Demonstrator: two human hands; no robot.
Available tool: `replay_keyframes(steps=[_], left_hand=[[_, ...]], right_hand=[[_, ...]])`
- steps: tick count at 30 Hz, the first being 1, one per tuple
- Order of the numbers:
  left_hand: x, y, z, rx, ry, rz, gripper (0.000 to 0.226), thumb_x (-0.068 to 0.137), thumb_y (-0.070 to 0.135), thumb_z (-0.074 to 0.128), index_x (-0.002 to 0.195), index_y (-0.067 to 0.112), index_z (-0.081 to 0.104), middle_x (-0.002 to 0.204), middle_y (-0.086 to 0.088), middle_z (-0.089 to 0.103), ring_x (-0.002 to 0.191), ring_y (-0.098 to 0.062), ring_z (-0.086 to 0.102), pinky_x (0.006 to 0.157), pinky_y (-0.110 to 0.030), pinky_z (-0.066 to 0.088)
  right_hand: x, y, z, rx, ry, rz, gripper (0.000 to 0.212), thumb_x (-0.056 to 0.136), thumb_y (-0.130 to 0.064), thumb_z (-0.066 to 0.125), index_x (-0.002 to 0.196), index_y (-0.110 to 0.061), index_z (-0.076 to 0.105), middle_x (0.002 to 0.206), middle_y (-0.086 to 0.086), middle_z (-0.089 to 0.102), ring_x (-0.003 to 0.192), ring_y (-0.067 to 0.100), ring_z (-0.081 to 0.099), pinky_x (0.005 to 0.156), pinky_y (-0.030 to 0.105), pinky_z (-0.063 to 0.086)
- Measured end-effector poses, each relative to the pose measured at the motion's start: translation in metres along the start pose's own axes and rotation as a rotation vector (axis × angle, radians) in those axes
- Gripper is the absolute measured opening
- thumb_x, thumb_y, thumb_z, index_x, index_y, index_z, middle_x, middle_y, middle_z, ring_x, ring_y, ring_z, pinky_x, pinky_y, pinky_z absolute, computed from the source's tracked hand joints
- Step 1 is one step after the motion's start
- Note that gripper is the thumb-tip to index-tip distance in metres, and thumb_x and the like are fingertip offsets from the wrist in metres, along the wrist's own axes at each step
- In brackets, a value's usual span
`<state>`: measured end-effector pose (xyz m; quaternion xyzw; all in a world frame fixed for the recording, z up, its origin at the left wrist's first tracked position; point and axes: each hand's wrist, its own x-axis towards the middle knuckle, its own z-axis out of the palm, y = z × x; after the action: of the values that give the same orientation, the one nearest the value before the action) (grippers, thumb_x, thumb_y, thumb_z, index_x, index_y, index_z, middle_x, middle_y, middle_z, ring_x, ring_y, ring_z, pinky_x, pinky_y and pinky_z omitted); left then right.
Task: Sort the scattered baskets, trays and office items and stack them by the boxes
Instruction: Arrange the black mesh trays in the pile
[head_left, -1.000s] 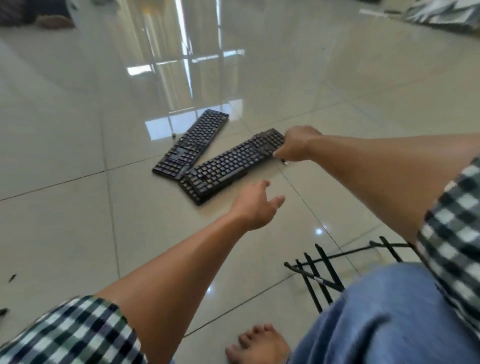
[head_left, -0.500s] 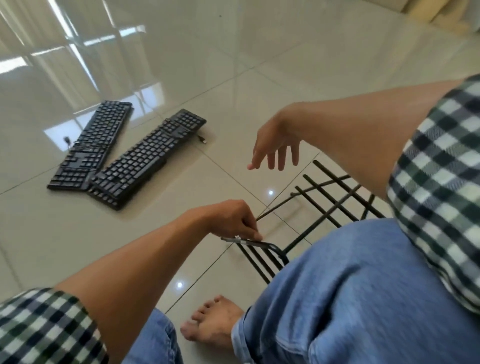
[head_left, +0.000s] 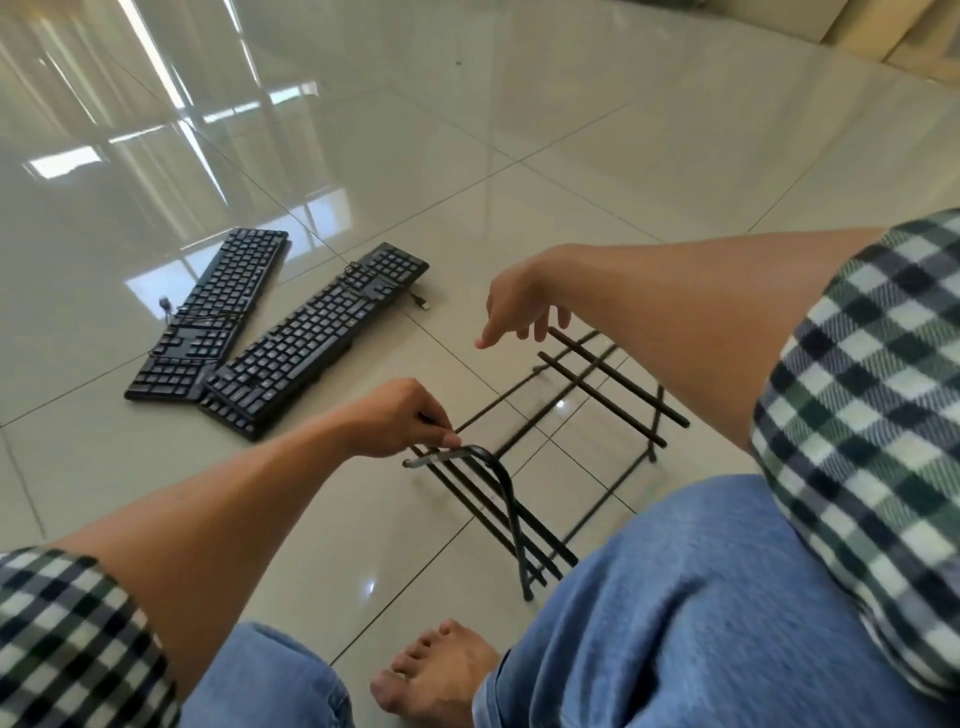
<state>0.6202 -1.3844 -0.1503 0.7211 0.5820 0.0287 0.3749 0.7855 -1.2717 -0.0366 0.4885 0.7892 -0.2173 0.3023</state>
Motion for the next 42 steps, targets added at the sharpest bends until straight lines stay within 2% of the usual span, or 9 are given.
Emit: replay_keyframes(steps=[8, 12, 14, 17, 21, 25, 31, 38, 42], left_hand=[[-0.017, -0.063, -0.034, 0.002, 0.255, -0.222, 0.018, 0.093, 0.044, 0.065, 0.088, 0.029, 0.075, 0.089, 0.009, 0.068, 0.088, -0.012, 0.062, 0.068, -0.026, 0.045], [-0.021, -0.065, -0.03, -0.066, 0.505, -0.42, 0.044, 0.102, 0.056, 0.039, 0.086, 0.024, 0.065, 0.122, -0.009, 0.055, 0.118, -0.025, 0.05, 0.102, -0.047, 0.043], [-0.027, -0.045, -0.014, -0.165, 0.762, -0.381, 0.064, 0.096, 0.071, 0.025, 0.11, 0.023, 0.065, 0.13, -0.008, 0.051, 0.122, -0.024, 0.047, 0.108, -0.051, 0.037], [-0.025, -0.011, 0.017, -0.07, 0.844, -0.222, 0.063, 0.094, 0.069, 0.039, 0.132, 0.02, 0.053, 0.129, -0.002, 0.053, 0.117, -0.02, 0.051, 0.107, -0.049, 0.039], [-0.014, 0.0, 0.023, -0.096, 0.996, -0.237, 0.024, 0.099, 0.027, 0.056, 0.118, 0.013, 0.054, 0.112, 0.0, 0.052, 0.098, -0.019, 0.055, 0.091, -0.039, 0.049], [-0.023, -0.017, 0.016, -0.155, 1.113, -0.48, 0.053, 0.095, 0.035, 0.061, 0.137, 0.014, 0.036, 0.127, -0.009, 0.043, 0.107, -0.02, 0.046, 0.088, -0.034, 0.044], [-0.036, -0.033, 0.01, -0.483, 0.922, -0.873, 0.054, 0.095, 0.062, 0.052, 0.118, 0.014, 0.045, 0.098, -0.005, 0.06, 0.085, -0.026, 0.056, 0.075, -0.037, 0.042], [-0.038, -0.035, 0.01, -0.675, 0.848, -0.778, 0.02, 0.103, 0.04, 0.05, 0.095, 0.023, 0.056, 0.094, -0.005, 0.068, 0.089, -0.028, 0.069, 0.088, -0.047, 0.057], [-0.053, -0.031, -0.009, -0.722, 0.931, -0.691, 0.019, 0.103, 0.038, 0.051, 0.092, 0.023, 0.056, 0.086, -0.006, 0.068, 0.082, -0.026, 0.071, 0.085, -0.048, 0.059]], right_hand=[[0.017, -0.012, -0.012, -0.04, 0.413, -0.108, 0.057, 0.099, -0.057, 0.053, 0.128, -0.01, 0.065, 0.126, 0.008, 0.065, 0.117, 0.026, 0.059, 0.099, 0.039, 0.05], [0.028, -0.011, -0.01, 0.009, 0.457, -0.055, 0.062, 0.096, -0.057, 0.057, 0.14, -0.013, 0.054, 0.138, 0.013, 0.053, 0.123, 0.028, 0.053, 0.102, 0.041, 0.048], [0.035, -0.005, -0.009, 0.084, 0.461, 0.004, 0.072, 0.094, -0.055, 0.061, 0.149, -0.014, 0.04, 0.148, 0.016, 0.041, 0.133, 0.033, 0.046, 0.107, 0.045, 0.045], [0.044, 0.004, -0.011, 0.216, 0.498, 0.093, 0.079, 0.093, -0.052, 0.064, 0.153, -0.016, 0.028, 0.151, 0.018, 0.034, 0.133, 0.039, 0.045, 0.108, 0.05, 0.044], [0.053, 0.011, -0.008, 0.269, 0.476, 0.176, 0.077, 0.095, -0.04, 0.063, 0.155, -0.017, 0.021, 0.15, 0.021, 0.03, 0.133, 0.041, 0.044, 0.107, 0.049, 0.041], [0.06, 0.016, -0.005, 0.291, 0.475, 0.252, 0.078, 0.096, -0.034, 0.061, 0.156, -0.014, 0.015, 0.149, 0.022, 0.031, 0.133, 0.042, 0.043, 0.11, 0.05, 0.041], [0.066, 0.014, -0.006, 0.543, 0.326, 0.166, 0.082, 0.1, -0.031, 0.062, 0.157, -0.004, 0.009, 0.16, 0.02, 0.028, 0.145, 0.038, 0.033, 0.116, 0.049, 0.034], [0.06, 0.021, -0.007, 0.759, 0.239, 0.146, 0.051, 0.103, -0.02, 0.055, 0.149, -0.004, 0.039, 0.155, 0.019, 0.039, 0.131, 0.038, 0.049, 0.099, 0.053, 0.048], [0.053, 0.019, -0.009, 0.872, 0.453, 0.184, 0.036, 0.102, -0.023, 0.054, 0.133, -0.005, 0.054, 0.134, 0.016, 0.058, 0.116, 0.033, 0.059, 0.088, 0.045, 0.053]])
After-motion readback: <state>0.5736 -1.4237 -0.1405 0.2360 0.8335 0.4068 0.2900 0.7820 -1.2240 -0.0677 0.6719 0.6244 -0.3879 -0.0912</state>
